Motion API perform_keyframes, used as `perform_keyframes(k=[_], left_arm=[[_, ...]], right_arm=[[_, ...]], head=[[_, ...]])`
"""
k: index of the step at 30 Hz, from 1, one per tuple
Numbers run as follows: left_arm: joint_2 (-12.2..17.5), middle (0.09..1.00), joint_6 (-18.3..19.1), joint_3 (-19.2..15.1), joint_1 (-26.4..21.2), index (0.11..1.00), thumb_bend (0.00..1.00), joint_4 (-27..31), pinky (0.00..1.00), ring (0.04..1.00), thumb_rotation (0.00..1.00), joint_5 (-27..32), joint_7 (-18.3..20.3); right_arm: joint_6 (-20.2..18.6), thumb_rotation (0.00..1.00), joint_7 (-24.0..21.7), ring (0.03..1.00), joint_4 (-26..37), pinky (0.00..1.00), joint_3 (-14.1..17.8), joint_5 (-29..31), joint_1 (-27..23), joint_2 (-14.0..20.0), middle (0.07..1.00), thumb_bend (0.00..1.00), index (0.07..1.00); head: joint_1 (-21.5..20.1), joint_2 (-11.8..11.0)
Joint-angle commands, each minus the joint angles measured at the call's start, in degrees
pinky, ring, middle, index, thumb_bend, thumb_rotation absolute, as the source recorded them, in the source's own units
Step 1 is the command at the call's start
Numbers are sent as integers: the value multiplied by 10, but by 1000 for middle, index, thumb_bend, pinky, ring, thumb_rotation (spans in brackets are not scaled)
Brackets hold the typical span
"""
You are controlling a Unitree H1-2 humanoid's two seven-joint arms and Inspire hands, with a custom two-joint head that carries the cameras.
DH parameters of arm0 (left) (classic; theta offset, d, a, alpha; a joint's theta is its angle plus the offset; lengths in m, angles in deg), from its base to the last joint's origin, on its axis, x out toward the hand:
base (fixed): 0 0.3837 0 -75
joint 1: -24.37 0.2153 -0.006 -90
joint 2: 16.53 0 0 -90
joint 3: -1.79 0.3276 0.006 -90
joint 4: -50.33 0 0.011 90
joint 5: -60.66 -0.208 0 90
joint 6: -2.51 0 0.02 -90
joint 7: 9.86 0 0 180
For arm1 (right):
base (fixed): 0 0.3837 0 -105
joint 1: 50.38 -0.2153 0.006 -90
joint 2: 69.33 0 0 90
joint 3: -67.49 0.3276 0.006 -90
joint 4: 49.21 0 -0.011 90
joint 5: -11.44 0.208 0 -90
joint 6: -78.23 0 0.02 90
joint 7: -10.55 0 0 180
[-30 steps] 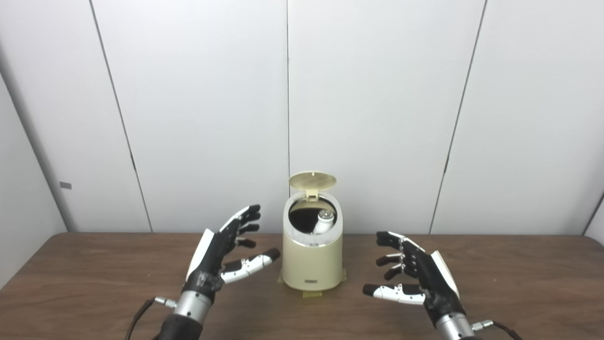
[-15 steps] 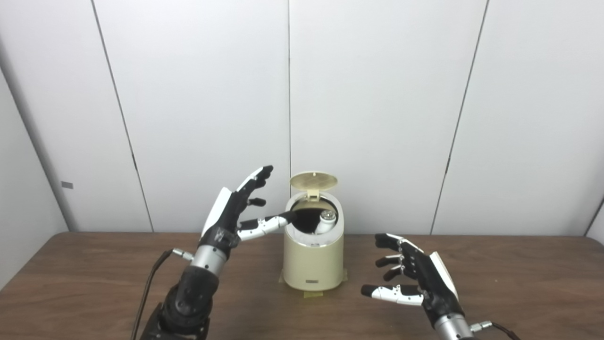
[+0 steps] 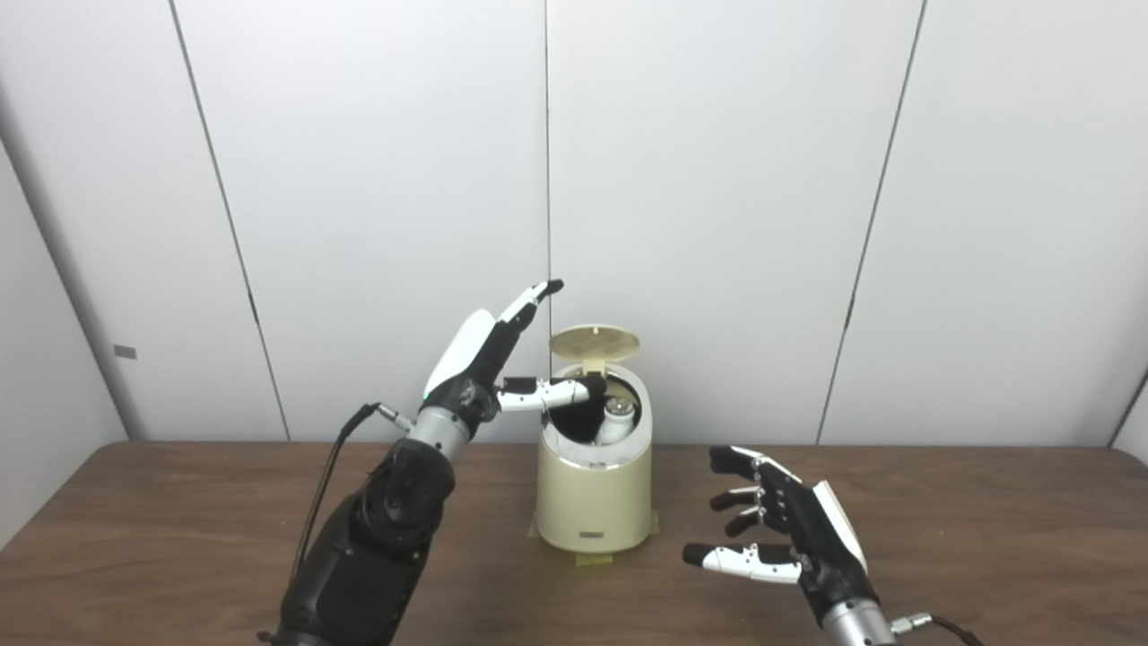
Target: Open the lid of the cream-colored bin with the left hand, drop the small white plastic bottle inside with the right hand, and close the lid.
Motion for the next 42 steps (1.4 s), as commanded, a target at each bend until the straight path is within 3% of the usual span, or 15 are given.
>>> perform_keyframes(k=[1,8,20,32,42], left_arm=[[8,1000,-15,2,-49,996,913,6,904,1000,454,-7,0],[15,947,-29,24,-55,927,890,-8,796,941,461,-41,-10],[27,906,-8,37,-47,853,920,22,961,1000,488,-69,23],[56,895,4,45,-30,839,918,71,1000,1000,486,-86,57],[70,884,8,51,-20,832,886,101,1000,1000,444,-105,74]], right_arm=[[13,185,0,615,20,472,3,8,-14,1,763,787,748],[12,186,-2,612,23,474,2,10,-11,2,757,788,745],[6,217,-2,627,23,477,-2,8,-8,-1,764,793,745],[10,251,5,613,9,441,-7,-4,-6,-7,779,800,752],[10,219,9,623,4,457,-11,-18,-10,-8,780,768,755]], head=[[-1,-1],[-1,-1],[-4,-2],[-3,-4],[-4,-5]])
